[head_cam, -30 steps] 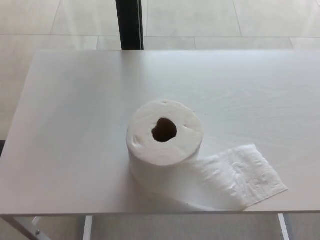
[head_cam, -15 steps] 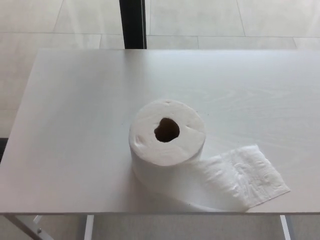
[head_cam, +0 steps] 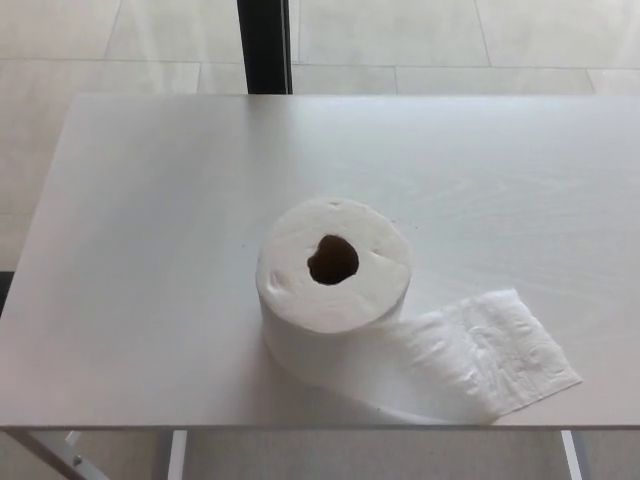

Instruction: A toilet paper roll is kept in the middle of the desk infront of the robot. The robot places its left hand on the top of the toilet paper roll to hold it still and uses its right hand to tear off a piece of toilet paper from it and hands the paper to a person

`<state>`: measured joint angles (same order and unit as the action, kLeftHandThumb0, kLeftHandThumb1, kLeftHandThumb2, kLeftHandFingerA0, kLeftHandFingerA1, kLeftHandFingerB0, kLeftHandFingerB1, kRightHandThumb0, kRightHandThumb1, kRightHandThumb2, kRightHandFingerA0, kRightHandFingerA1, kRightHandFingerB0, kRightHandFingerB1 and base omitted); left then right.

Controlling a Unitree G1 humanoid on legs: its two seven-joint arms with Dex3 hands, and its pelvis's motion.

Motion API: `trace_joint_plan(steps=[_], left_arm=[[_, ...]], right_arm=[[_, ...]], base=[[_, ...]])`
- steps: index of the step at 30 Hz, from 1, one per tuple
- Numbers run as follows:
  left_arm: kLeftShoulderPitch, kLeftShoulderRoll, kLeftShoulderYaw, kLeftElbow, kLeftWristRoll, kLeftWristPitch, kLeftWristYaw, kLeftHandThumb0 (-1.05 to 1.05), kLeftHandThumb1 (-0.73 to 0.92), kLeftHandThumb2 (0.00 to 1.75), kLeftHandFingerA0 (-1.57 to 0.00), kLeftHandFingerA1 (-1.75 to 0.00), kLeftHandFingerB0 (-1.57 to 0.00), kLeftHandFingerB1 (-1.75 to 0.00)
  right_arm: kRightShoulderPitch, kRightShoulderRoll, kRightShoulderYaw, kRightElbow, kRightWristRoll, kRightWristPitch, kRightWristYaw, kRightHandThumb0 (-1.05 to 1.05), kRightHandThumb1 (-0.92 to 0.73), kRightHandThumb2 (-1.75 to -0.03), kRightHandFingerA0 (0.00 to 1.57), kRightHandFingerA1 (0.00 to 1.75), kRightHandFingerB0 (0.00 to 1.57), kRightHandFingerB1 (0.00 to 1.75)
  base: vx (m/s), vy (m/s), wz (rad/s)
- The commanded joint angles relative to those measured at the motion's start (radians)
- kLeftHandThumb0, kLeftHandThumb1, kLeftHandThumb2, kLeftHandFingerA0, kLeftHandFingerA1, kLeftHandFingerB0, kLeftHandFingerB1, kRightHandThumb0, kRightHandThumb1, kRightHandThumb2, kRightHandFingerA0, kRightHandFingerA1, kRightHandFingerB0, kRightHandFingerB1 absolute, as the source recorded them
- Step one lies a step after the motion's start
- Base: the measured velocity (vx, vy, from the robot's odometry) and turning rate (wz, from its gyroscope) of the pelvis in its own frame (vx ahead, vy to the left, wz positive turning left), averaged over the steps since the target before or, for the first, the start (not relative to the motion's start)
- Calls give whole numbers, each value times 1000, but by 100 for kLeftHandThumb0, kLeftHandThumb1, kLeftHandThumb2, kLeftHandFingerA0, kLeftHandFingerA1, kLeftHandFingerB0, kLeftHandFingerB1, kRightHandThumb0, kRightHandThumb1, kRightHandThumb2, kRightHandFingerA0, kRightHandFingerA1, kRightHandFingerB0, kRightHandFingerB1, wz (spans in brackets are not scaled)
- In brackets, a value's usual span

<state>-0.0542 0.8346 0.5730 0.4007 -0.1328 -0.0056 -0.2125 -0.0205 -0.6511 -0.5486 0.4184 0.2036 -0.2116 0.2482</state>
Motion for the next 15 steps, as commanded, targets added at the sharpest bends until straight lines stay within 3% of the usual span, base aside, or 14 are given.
trace_joint_plan(steps=[1, 2, 3, 5, 6, 7, 8, 9, 10, 14, 15], left_arm=[[-449, 46, -309, -563, 10, 356, -27, -39, 83, 64, -44, -64, -31, -49], [-461, 36, -317, -564, 16, 360, -26, -39, 83, 64, -44, -64, -31, -49], [-493, 19, -355, -555, 54, 339, -42, -30, 82, 64, -50, -62, -35, -48], [-551, -3, -456, -503, 173, 225, -98, -36, 82, 64, -53, -57, -37, -46], [-568, -10, -490, -460, 192, 167, -133, -39, 80, 64, -47, -53, -35, -45], [-594, -46, -551, -434, 214, 132, -169, -55, 72, 63, -51, -54, -38, -44], [-604, -63, -586, -444, 228, 122, -183, -55, 57, 93, -49, -64, -37, -56], [-619, -73, -621, -454, 236, 125, -201, -56, 57, 93, -49, -65, -38, -57], [-626, -83, -644, -468, 239, 146, -207, -52, 73, 61, -55, -57, -44, -46], [-646, -109, -706, -495, 256, 165, -206, -48, 72, 61, -50, -57, -47, -48], [-638, -150, -742, -496, 295, 130, -169, -44, 72, 60, -58, -64, -50, -51]], right_arm=[[-9, 149, 300, -499, -16, 153, 26, -63, -48, -81, 24, 51, 11, 40], [-14, 147, 300, -497, -17, 155, 28, -63, -48, -81, 24, 51, 11, 40], [-17, 164, 319, -491, -36, 142, 23, -58, -57, -57, 35, 48, 26, 29], [-16, 209, 374, -494, -101, 127, -8, -58, -59, -58, 40, 52, 31, 33], [-18, 237, 391, -479, -134, 90, -31, -55, -58, -58, 47, 56, 39, 34], [2, 273, 422, -493, -171, 79, -60, -57, -46, -86, 50, 66, 36, 51], [19, 279, 439, -519, -191, 98, -69, -60, -49, -86, 52, 65, 38, 50], [24, 285, 453, -520, -220, 99, -78, -54, -59, -58, 55, 60, 47, 39], [27, 292, 466, -523, -227, 112, -79, -54, -59, -58, 56, 63, 47, 40], [33, 297, 502, -532, -245, 159, -72, -54, -60, -58, 57, 69, 50, 42], [44, 283, 531, -539, -279, 197, -62, -52, -62, -59, 58, 68, 58, 44]], base=[[0, 0, 0], [0, 0, 0], [0, 0, 0], [0, 0, 0], [0, 0, 0], [0, 0, 0], [0, 0, 0], [0, 0, 0], [0, 0, 0], [0, 0, 0], [0, 0, 0]])
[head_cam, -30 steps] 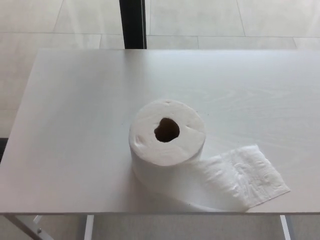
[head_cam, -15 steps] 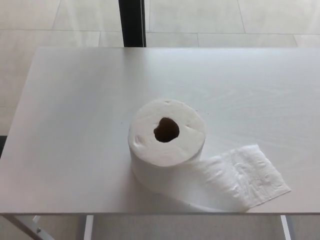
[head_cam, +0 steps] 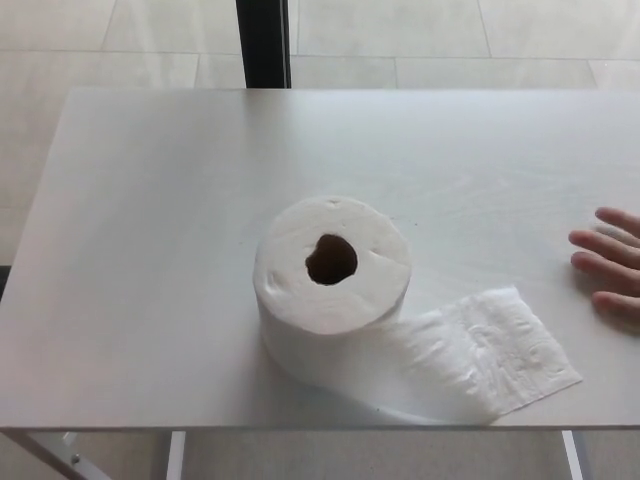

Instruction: A toilet paper roll is kept in the middle of the desk infront of the robot. The robot places its left hand on the top of the toilet paper roll to hold it still and uses its right hand to tear off a piece of toilet paper from it and hands the paper to a person

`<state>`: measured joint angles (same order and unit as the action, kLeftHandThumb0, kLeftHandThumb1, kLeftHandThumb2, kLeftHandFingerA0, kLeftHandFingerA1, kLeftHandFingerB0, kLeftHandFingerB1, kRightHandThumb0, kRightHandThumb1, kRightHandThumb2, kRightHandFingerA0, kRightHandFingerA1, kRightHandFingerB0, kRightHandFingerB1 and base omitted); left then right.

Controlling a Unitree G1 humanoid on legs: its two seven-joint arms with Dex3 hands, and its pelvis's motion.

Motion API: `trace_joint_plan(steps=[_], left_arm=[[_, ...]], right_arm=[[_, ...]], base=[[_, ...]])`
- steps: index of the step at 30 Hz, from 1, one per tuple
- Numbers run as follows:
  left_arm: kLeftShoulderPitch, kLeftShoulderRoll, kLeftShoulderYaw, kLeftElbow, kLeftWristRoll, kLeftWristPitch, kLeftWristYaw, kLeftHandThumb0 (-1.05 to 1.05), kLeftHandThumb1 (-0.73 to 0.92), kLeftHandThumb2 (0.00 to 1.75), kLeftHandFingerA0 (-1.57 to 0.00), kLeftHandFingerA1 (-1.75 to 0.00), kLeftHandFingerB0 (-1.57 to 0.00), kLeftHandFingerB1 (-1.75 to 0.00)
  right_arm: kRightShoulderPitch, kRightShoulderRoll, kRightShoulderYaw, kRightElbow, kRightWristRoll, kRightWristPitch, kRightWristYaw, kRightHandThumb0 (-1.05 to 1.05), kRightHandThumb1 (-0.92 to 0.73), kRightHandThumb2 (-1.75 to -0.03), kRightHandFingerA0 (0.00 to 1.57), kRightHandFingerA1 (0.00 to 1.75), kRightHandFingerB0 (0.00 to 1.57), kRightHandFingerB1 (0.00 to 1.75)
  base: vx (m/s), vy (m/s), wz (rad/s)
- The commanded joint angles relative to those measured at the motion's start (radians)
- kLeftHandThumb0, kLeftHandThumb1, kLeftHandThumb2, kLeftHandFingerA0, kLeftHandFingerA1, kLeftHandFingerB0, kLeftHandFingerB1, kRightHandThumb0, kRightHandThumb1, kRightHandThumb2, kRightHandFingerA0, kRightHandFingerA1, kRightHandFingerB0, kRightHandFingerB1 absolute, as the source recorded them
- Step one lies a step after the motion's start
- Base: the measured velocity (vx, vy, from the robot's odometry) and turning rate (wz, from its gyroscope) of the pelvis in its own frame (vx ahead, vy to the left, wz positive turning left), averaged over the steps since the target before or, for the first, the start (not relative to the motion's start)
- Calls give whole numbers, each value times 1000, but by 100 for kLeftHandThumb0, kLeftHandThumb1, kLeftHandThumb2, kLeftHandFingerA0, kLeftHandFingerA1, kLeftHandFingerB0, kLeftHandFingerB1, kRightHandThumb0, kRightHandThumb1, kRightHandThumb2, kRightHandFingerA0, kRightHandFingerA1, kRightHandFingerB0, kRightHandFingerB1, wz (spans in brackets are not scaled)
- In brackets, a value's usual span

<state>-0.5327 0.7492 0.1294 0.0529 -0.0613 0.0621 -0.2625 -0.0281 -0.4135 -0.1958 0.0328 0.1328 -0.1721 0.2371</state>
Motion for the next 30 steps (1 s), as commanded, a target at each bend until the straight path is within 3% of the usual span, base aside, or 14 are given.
trace_joint_plan(steps=[1, 6, 7, 12, 30], left_arm=[[-159, -86, -335, -166, 252, 84, -106, -45, 72, 60, -58, -63, -48, -49], [-160, -125, -401, -155, 346, 57, -32, -46, 70, 60, -59, -64, -52, -49], [-147, -153, -446, -166, 400, 81, -8, -46, 72, 60, -51, -60, -52, -47], [-67, -208, -526, -175, 503, 80, 73, -45, 70, 59, -57, -60, -55, -50], [-38, -204, -687, -154, 797, 51, 139, -52, 71, 62, -66, -52, -62, -45]], right_arm=[[60, 38, 198, -150, -238, 169, -48, -52, -61, -59, 60, 69, 60, 45], [66, 27, 222, -136, -265, 160, -56, -53, -64, -59, 61, 74, 57, 46], [73, 30, 231, -122, -271, 155, -62, -54, -65, -59, 62, 74, 58, 47], [77, 29, 270, -94, -314, 162, -78, -55, -65, -60, 68, 81, 62, 48], [73, 53, 300, -51, -342, 174, -114, -60, -62, -59, 68, 75, 65, 49]], base=[[0, 0, 0], [0, 0, 0], [0, 0, 0], [0, 0, 0], [0, 0, 0]])
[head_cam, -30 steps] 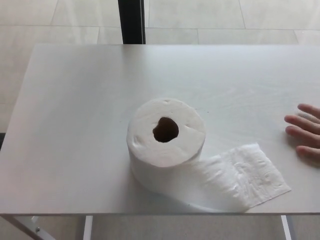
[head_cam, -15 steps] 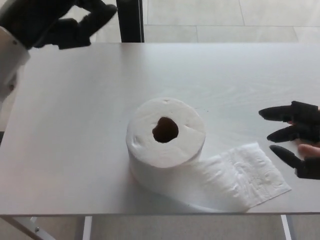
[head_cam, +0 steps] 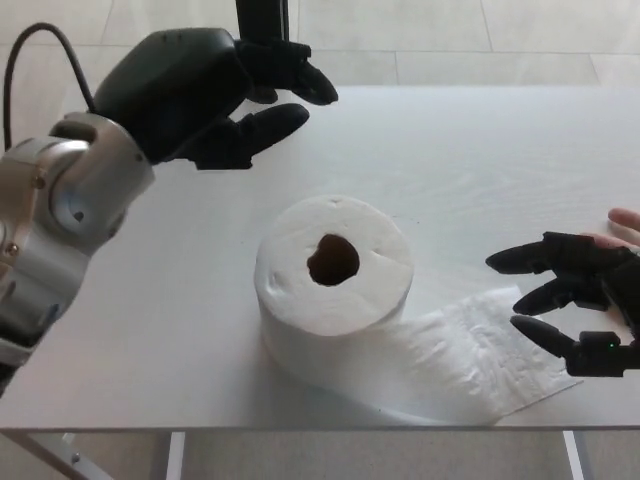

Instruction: A toilet paper roll is kept in the middle of the desk infront of the robot. The robot places its left hand on the top of the toilet paper roll to hold it still and uses its right hand to tear off a piece of toilet paper from it and hands the paper to a person

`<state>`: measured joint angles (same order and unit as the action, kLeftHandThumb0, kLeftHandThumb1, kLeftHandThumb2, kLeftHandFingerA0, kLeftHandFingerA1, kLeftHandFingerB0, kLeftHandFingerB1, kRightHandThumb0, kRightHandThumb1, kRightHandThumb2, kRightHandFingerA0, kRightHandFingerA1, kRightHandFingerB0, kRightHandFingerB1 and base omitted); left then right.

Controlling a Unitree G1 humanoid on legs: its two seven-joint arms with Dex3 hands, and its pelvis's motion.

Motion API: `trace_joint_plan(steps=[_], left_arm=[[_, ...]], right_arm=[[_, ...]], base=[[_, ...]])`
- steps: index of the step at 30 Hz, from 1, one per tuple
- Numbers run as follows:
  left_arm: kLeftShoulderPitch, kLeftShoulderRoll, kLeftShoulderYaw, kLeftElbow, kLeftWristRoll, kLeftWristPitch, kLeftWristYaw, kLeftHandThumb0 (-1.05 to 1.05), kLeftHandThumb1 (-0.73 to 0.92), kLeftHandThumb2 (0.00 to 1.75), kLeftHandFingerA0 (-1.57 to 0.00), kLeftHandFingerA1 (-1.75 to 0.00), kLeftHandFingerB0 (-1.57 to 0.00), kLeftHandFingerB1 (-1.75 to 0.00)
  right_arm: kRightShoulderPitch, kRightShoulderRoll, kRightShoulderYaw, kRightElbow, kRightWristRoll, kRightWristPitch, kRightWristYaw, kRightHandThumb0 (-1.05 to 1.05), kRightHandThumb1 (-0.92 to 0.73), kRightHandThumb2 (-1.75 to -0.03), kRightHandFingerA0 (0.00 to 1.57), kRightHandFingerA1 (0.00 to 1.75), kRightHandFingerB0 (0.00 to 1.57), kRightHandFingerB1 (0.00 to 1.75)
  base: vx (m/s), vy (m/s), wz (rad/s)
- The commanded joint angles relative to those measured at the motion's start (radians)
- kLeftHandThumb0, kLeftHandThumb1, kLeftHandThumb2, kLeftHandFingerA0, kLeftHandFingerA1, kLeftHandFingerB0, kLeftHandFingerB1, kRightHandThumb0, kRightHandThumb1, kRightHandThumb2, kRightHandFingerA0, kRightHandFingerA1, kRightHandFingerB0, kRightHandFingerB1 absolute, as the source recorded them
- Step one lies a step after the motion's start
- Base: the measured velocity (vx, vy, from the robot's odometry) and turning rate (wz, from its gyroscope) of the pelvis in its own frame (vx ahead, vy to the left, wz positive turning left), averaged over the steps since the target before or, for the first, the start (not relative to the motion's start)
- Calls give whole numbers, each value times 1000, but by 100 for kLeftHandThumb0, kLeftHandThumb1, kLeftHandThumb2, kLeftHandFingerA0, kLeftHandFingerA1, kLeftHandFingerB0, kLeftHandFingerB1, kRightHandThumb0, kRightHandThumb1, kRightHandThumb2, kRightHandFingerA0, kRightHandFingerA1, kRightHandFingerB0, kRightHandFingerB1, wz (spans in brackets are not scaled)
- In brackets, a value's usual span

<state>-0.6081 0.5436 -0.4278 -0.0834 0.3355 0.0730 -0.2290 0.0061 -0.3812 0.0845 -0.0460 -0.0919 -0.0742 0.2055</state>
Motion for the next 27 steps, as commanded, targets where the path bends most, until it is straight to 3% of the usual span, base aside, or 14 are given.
trace_joint_plan(steps=[1, 6, 14, 23, 27], left_arm=[[31, -2, -138, -15, 417, 39, 115, -53, 71, 62, -68, -53, -63, -45], [10, -53, -144, -5, 428, 43, 162, -53, 73, 62, -67, -56, -64, -48], [108, -92, -137, -46, 454, 127, 148, -52, 74, 62, -65, -54, -62, -47], [280, -271, -53, -1, 418, 232, 310, -48, 67, 60, -71, -57, -68, -50], [382, -343, -14, 4, 405, 252, 369, -48, 71, 62, -61, -61, -63, -50]], right_arm=[[37, 22, 25, 29, -127, 76, -87, -60, -62, -59, 68, 73, 65, 48], [28, 46, 46, 21, -164, 90, -113, -57, -62, -59, 64, 73, 66, 50], [57, 119, 17, 32, -190, -52, -252, -53, -62, -59, 69, 79, 65, 50], [45, 187, -23, 30, -247, -128, -380, -49, -63, -59, 64, 85, 61, 49], [48, 182, 0, 56, -322, -171, -444, -50, -63, -59, 67, 82, 63, 47]], base=[[0, 0, 0], [0, 0, 0], [0, 0, 0], [0, 0, 0], [0, 0, 0]])
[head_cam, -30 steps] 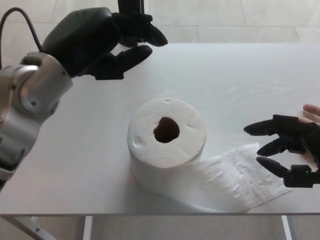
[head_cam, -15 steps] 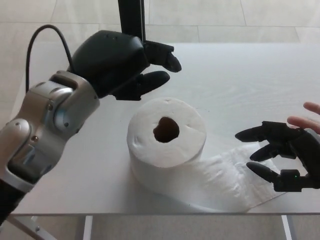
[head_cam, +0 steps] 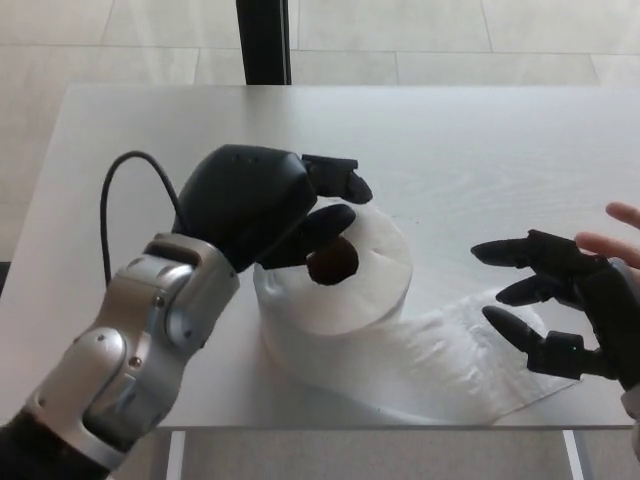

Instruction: A toilet paper roll is kept in the middle of the desk infront of the robot. The robot places its left hand on the top of the toilet paper roll to hold it still and uses its right hand to tear off a piece of toilet paper from it and hands the paper to a person

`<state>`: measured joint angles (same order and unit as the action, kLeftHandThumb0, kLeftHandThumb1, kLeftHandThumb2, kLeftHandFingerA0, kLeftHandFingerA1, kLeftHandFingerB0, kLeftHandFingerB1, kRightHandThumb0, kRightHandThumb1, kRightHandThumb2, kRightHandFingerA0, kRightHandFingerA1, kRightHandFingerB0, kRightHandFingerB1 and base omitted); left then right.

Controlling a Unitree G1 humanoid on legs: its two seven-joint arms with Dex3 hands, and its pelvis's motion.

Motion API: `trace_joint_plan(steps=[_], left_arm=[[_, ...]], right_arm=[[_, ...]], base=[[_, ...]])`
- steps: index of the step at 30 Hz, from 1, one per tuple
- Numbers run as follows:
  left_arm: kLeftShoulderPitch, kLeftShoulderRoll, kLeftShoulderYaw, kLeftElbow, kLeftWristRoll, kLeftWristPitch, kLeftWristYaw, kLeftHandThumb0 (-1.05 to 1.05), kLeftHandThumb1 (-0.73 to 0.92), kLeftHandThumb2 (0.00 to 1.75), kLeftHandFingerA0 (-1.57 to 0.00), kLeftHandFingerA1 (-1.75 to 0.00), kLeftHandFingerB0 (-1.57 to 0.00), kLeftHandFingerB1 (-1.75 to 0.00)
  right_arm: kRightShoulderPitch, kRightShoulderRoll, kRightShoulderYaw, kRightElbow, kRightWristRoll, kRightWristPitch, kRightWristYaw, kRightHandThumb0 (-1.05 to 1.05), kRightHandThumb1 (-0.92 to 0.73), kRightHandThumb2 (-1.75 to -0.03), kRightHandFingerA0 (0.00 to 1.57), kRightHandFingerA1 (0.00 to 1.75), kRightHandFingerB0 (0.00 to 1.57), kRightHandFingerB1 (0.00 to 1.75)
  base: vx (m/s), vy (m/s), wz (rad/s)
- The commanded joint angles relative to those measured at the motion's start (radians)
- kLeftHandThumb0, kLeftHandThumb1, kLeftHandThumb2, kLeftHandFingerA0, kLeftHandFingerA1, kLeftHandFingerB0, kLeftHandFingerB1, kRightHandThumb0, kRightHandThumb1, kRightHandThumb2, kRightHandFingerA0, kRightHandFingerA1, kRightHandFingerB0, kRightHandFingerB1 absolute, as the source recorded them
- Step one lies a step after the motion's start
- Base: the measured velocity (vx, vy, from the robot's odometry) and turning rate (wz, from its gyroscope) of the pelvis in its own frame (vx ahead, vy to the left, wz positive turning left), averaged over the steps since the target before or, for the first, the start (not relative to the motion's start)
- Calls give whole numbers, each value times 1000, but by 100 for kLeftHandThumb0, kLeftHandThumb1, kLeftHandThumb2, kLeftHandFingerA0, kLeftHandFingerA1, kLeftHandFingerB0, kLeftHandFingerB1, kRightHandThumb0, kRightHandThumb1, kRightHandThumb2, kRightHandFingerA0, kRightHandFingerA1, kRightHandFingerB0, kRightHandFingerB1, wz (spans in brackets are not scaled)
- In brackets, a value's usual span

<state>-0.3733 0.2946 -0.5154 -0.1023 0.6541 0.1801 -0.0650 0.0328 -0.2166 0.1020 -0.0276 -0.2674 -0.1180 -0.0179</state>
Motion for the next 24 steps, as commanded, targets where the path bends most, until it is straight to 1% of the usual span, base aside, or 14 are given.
trace_joint_plan(steps=[1, 4, 8, 12, 14, 16, 17, 18, 19, 20, 21, 22, 23, 24], left_arm=[[159, -101, 78, 23, 93, 146, 206, -48, 71, 62, -61, -61, -63, -50], [194, -97, 89, 31, 110, 122, 217, -45, 69, 61, -65, -59, -66, -50], [230, -54, 77, 56, 170, 109, 230, -48, 70, 61, -65, -60, -67, -50], [218, -40, 75, 82, 190, 94, 246, -48, 70, 61, -62, -58, -68, -49], [210, -37, 69, 91, 210, 91, 253, -50, 71, 61, -60, -60, -67, -49], [209, -36, 71, 93, 215, 89, 255, -50, 71, 61, -60, -60, -67, -49], [207, -35, 66, 88, 227, 94, 245, -50, 72, 62, -58, -60, -66, -49], [201, -36, 60, 92, 238, 90, 252, -50, 72, 62, -59, -61, -66, -49], [200, -34, 61, 92, 240, 89, 252, -50, 72, 62, -59, -61, -66, -49], [192, -36, 59, 92, 243, 93, 250, -50, 73, 62, -58, -61, -66, -49], [187, -38, 59, 92, 245, 95, 246, -50, 73, 62, -58, -60, -66, -49], [185, -39, 58, 91, 246, 96, 243, -50, 74, 62, -57, -59, -66, -48], [180, -40, 55, 95, 252, 97, 243, -49, 74, 62, -58, -59, -66, -48], [175, -43, 53, 100, 256, 94, 246, -48, 74, 62, -58, -59, -66, -49]], right_arm=[[23, 17, -17, 41, -155, -138, -232, -50, -63, -59, 67, 82, 63, 47], [21, 21, -23, 54, -179, -171, -279, -50, -64, -60, 65, 85, 63, 48], [-24, 37, -52, 83, -206, -226, -385, -46, -64, -59, 64, 77, 63, 49], [-54, 12, -45, 63, -235, -148, -352, -48, -68, -60, 56, 81, 55, 46], [-83, -41, -24, 63, -267, -43, -248, -52, -66, -60, 42, 83, 49, 48], [-93, -60, -14, 71, -276, -21, -221, -52, -66, -60, 42, 83, 49, 48], [-108, -145, 33, 74, -311, 58, -57, -62, -66, -60, 14, 83, 37, 48], [-114, -203, 84, 65, -359, 137, 72, -74, -53, -90, 0, 43, 13, 50], [-115, -212, 95, 62, -361, 152, 84, -74, -53, -90, 0, 43, 13, 50], [-119, -230, 127, 74, -375, 162, 128, -82, -70, -62, 0, 12, 10, 34], [-115, -235, 151, 76, -371, 174, 161, -100, -62, -93, 0, 6, 11, 35], [-112, -237, 166, 75, -373, 178, 172, -96, -62, -97, 0, 14, 12, 32], [-107, -240, 195, 70, -394, 189, 193, -88, -56, -83, 0, 0, 7, 29], [-101, -236, 212, 67, -400, 189, 190, -105, -65, -97, 0, 11, 11, 33]], base=[[0, 0, 0], [0, 0, 0], [0, 0, 0], [0, 0, 0], [0, 0, 0], [0, 0, 0], [0, 0, 0], [0, 0, 0], [0, 0, 0], [0, 0, 0], [0, 0, 0], [0, 0, 0], [0, 0, 0], [0, 0, 0]])
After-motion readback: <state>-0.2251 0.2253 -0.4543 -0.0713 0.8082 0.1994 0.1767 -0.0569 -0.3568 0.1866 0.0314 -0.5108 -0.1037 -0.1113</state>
